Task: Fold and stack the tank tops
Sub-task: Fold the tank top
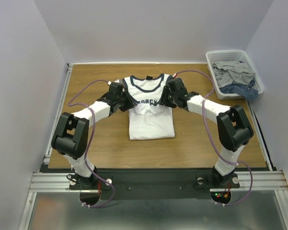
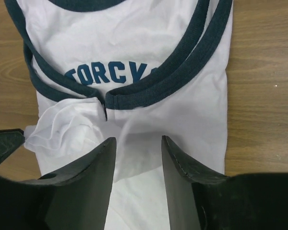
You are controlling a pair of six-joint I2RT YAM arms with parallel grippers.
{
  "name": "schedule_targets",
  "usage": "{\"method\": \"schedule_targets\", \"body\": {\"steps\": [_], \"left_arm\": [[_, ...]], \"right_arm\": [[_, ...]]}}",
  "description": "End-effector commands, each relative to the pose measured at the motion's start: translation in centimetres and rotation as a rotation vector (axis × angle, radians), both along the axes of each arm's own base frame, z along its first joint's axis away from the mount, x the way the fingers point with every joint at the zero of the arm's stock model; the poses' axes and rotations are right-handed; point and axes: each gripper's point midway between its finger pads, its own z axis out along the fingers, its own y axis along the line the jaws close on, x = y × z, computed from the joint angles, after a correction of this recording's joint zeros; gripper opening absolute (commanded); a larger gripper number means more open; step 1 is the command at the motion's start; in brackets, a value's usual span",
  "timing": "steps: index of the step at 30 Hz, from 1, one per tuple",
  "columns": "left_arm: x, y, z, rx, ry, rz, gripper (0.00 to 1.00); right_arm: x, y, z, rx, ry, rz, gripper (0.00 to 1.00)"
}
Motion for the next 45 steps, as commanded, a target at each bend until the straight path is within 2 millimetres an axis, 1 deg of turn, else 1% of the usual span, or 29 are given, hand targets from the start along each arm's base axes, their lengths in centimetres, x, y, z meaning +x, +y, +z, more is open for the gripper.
{"method": "schedule_targets", "body": {"steps": [1, 3, 4, 6, 7, 8, 11, 12, 13, 14, 15, 17, 19, 20, 22, 24, 26, 27, 28, 29, 30, 31, 32, 33, 34, 39, 42, 43, 45], "left_arm": [[2.1, 0.0, 3.5, -0.039, -0.103, -0.001, 0.43], [2.3, 0.3, 4.3, -0.039, -0.121, 0.009, 0.44], [2.4, 0.5, 5.0, -0.039, -0.138, 0.015, 0.45], [2.4, 1.1, 5.5, -0.026, -0.149, 0.029, 0.45], [2.3, 1.3, 6.1, -0.026, -0.159, 0.032, 0.45], [2.2, 1.4, 6.1, -0.021, -0.158, 0.033, 0.45], [0.9, 1.5, 5.6, -0.028, -0.135, 0.021, 0.4], [0.4, 1.3, 5.3, -0.035, -0.124, 0.012, 0.35], [-0.3, 1.3, 4.7, -0.04, -0.104, 0.012, 0.29], [-0.8, 1.2, 4.2, -0.04, -0.092, 0.009, 0.26], [-1.4, 0.7, 4.0, -0.046, -0.082, -0.004, 0.24], [-2.4, 0.1, 3.5, -0.06, -0.068, -0.018, 0.13], [-3.6, -1.5, 3.1, -0.072, -0.068, -0.065, 0.03], [-3.7, -2.1, 2.7, -0.074, -0.059, -0.08, 0.0], [-3.8, -3.4, 2.0, -0.078, -0.041, -0.114, 0.0], [-3.1, -3.8, 2.0, -0.089, -0.054, -0.115, 0.0], [-1.8, -3.9, 1.1, -0.072, -0.048, -0.096, 0.0], [-0.7, -4.3, 1.7, -0.079, -0.065, -0.096, 0.0], [-0.3, -4.6, 0.5, -0.069, -0.04, -0.097, 0.0], [0.4, -4.5, 0.3, -0.061, -0.045, -0.09, 0.0], [1.0, -4.5, 0.3, -0.06, -0.046, -0.078, 0.0], [2.0, -4.7, 0.9, -0.064, -0.066, -0.069, 0.0], [2.6, -4.6, 0.6, -0.059, -0.065, -0.061, 0.0], [3.7, -4.3, 1.2, -0.054, -0.083, -0.042, 0.0], [4.2, -4.0, 0.5, -0.042, -0.074, -0.032, 0.0], [6.4, -2.0, -0.3, -0.013, -0.062, 0.027, 0.0], [7.5, -0.8, 0.2, -0.004, -0.082, 0.055, 0.09], [8.0, -0.3, 0.7, -0.006, -0.094, 0.066, 0.15], [8.5, 0.1, 1.6, -0.015, -0.11, 0.075, 0.24]], "right_arm": [[2.8, 0.1, 3.0, 0.034, -0.1, -0.012, 0.52], [3.3, -0.4, 3.2, 0.033, -0.105, -0.025, 0.55], [3.4, -0.6, 3.4, 0.034, -0.108, -0.028, 0.56], [3.4, -1.1, 4.1, 0.033, -0.123, -0.034, 0.56], [3.2, -1.1, 4.5, 0.034, -0.131, -0.029, 0.56], [3.0, -1.1, 4.9, 0.039, -0.139, -0.018, 0.55], [1.4, -0.5, 5.3, 0.069, -0.127, 0.027, 0.52], [0.4, -0.2, 4.6, 0.064, -0.109, 0.042, 0.5], [-0.2, 0.1, 4.6, 0.069, -0.107, 0.053, 0.47], [-0.7, 0.4, 4.3, 0.067, -0.099, 0.059, 0.45], [-1.4, 1.1, 4.0, 0.066, -0.091, 0.077, 0.44], [-2.4, 1.6, 2.7, 0.051, -0.064, 0.091, 0.42], [-2.5, 1.9, 2.0, 0.046, -0.049, 0.102, 0.4], [-2.4, 2.1, 0.9, 0.036, -0.028, 0.108, 0.38], [-1.7, 2.3, 0.2, 0.019, -0.024, 0.101, 0.37], [-0.9, 2.2, -0.2, -0.004, -0.031, 0.094, 0.37], [-0.1, 2.3, -0.3, -0.015, -0.04, 0.084, 0.37], [0.9, 2.4, -0.5, -0.016, -0.04, 0.076, 0.37], [1.2, 2.5, -0.5, -0.009, -0.04, 0.081, 0.37], [2.0, 2.9, -0.8, -0.008, -0.038, 0.082, 0.36], [2.4, 2.8, -1.0, -0.011, -0.037, 0.078, 0.36], [2.8, 2.6, -1.3, -0.013, -0.033, 0.072, 0.36], [3.3, 2.6, -1.2, -0.013, -0.036, 0.064, 0.36], [3.9, 2.3, -1.6, -0.016, -0.033, 0.054, 0.36], [4.3, 2.1, -1.6, -0.013, -0.032, 0.048, 0.36], [5.7, 0.3, -1.8, 0.006, -0.02, 0.003, 0.36], [5.8, 0.1, -1.9, 0.005, -0.018, 0.003, 0.36], [5.7, 0.1, -2.1, 0.005, -0.013, 0.005, 0.36], [5.6, 0.1, -2.3, 0.006, -0.008, 0.004, 0.36]]}}
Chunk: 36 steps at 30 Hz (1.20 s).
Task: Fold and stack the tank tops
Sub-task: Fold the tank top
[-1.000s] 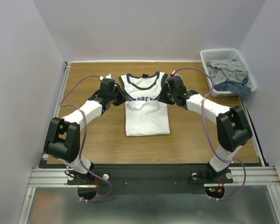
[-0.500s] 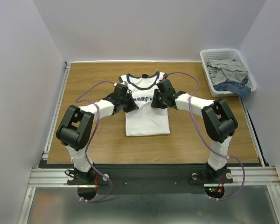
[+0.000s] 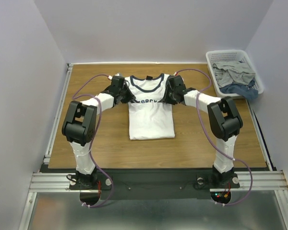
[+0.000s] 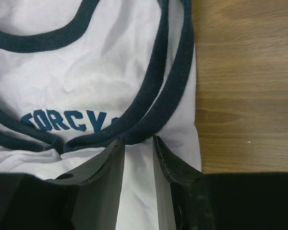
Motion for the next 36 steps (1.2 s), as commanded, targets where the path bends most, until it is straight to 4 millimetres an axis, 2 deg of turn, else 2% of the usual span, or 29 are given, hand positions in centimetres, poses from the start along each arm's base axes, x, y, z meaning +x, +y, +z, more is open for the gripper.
{"method": "schedule_targets", "body": {"steps": [1, 2, 5, 9, 10, 14, 16, 20, 22, 23, 24, 26, 27, 28, 32, 36], "left_arm": [[2.8, 0.8, 4.3, -0.004, -0.115, 0.023, 0.27], [3.0, 1.2, 5.4, -0.005, -0.134, 0.032, 0.33], [3.0, 2.3, 7.6, 0.017, -0.173, 0.063, 0.4], [0.8, 3.0, 8.7, 0.002, -0.176, 0.097, 0.4], [0.2, 3.1, 8.8, -0.011, -0.17, 0.113, 0.4], [-4.2, 2.6, 7.3, -0.031, -0.133, 0.108, 0.22], [-6.0, 1.3, 6.2, -0.04, -0.113, 0.07, 0.11], [-8.0, -1.1, 3.8, -0.054, -0.056, 0.003, 0.02], [-7.9, -2.0, 3.3, -0.066, -0.051, -0.018, 0.01], [-7.7, -2.3, 2.4, -0.062, -0.032, -0.025, 0.01], [-7.4, -2.6, 2.4, -0.071, -0.039, -0.031, 0.01], [-6.3, -2.8, 1.8, -0.051, -0.047, -0.03, 0.01], [-5.2, -2.9, 2.3, -0.046, -0.067, -0.024, 0.01], [-5.1, -2.6, 1.4, -0.036, -0.05, -0.019, 0.01], [-2.9, -1.8, 0.0, -0.028, -0.033, 0.019, 0.08], [-2.1, -0.9, -0.6, -0.025, -0.021, 0.046, 0.08]], "right_arm": [[1.3, 1.0, 1.7, 0.032, -0.055, 0.014, 0.36], [1.3, 1.0, 1.5, 0.031, -0.052, 0.014, 0.36], [1.3, 0.6, 1.7, 0.015, -0.063, 0.005, 0.35], [1.5, -0.1, 3.0, -0.003, -0.098, -0.018, 0.36], [1.6, -0.3, 4.1, 0.0, -0.12, -0.026, 0.36], [1.2, -0.6, 6.7, 0.01, -0.166, -0.028, 0.36], [0.2, -0.5, 7.2, 0.031, -0.158, -0.013, 0.36], [-2.1, -0.4, 6.4, 0.032, -0.128, 0.001, 0.35], [-3.5, 0.0, 5.9, 0.035, -0.111, 0.008, 0.34], [-4.1, -0.1, 5.6, 0.031, -0.103, 0.006, 0.34], [-5.2, -0.1, 5.1, 0.029, -0.089, 0.01, 0.34], [-6.3, -0.2, 4.5, 0.02, -0.075, 0.011, 0.33], [-7.3, -0.4, 3.8, 0.014, -0.057, 0.014, 0.33], [-7.9, -0.4, 3.5, 0.012, -0.049, 0.018, 0.33], [-10.2, -1.2, 1.6, 0.003, 0.003, 0.018, 0.33], [-12.1, -2.6, -0.2, -0.023, 0.04, 0.0, 0.33]]}}
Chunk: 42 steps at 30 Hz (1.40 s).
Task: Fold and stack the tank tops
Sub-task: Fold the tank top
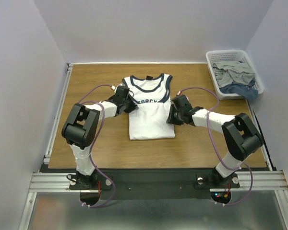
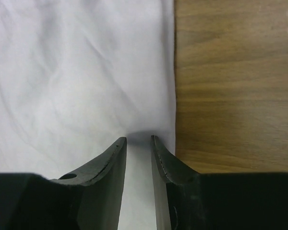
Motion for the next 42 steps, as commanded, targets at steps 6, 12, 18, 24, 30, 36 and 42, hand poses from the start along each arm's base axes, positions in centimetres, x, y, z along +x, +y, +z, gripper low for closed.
{"method": "schedule_targets", "body": {"steps": [6, 12, 18, 24, 30, 36, 42], "left_arm": [[2.2, 0.8, 3.3, -0.02, -0.098, 0.026, 0.14], [-0.6, 3.3, 6.5, 0.027, -0.13, 0.045, 0.25], [-9.5, 5.4, 4.3, 0.021, -0.026, 0.042, 0.6], [-16.7, 5.0, 1.5, 0.014, 0.075, -0.002, 0.72], [-20.3, 4.9, -1.0, -0.014, 0.155, -0.019, 0.71], [-20.7, 4.5, -2.3, -0.014, 0.179, -0.049, 0.71], [-19.9, 3.9, -2.7, -0.021, 0.173, -0.055, 0.68]], "right_arm": [[-1.1, -1.0, 0.3, 0.008, -0.026, -0.032, 0.33], [-1.5, -2.2, 3.0, 0.014, -0.085, -0.046, 0.42], [-4.6, -2.6, 3.4, 0.071, -0.041, -0.026, 0.56], [-9.1, -2.4, 0.7, 0.148, 0.101, 0.006, 0.57], [-10.0, -2.5, 0.1, 0.164, 0.126, -0.011, 0.58], [-10.0, -1.9, -0.4, 0.2, 0.147, -0.021, 0.58], [-10.1, -1.3, -0.6, 0.24, 0.159, -0.029, 0.55]]}}
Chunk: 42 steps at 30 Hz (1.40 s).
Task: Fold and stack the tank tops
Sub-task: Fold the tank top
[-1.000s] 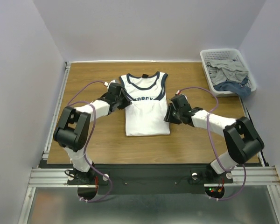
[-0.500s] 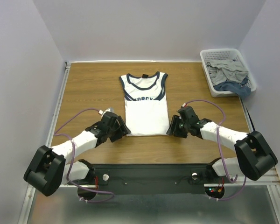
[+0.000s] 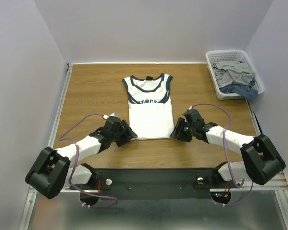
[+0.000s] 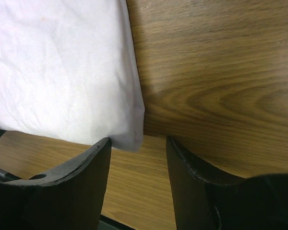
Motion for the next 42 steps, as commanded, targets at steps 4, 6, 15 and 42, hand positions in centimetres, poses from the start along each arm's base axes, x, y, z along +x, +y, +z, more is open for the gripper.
{"method": "schedule_targets", "body": {"steps": [4, 6, 15, 42], "left_arm": [[-1.2, 1.2, -3.1, 0.079, 0.09, 0.013, 0.61], [-1.3, 1.5, -3.2, 0.085, 0.092, 0.028, 0.59], [-0.6, 1.7, -3.0, 0.113, 0.06, 0.027, 0.4], [-15.9, -3.1, 1.5, -0.053, 0.159, -0.262, 0.0]], "right_arm": [[0.0, 1.1, -0.4, 0.084, 0.019, -0.024, 0.52], [-0.2, 1.2, -0.6, 0.099, 0.023, -0.033, 0.5], [0.1, 0.9, -1.8, 0.092, 0.022, -0.075, 0.36], [-12.7, 0.9, 5.0, 0.199, -0.077, 0.107, 0.0]]}}
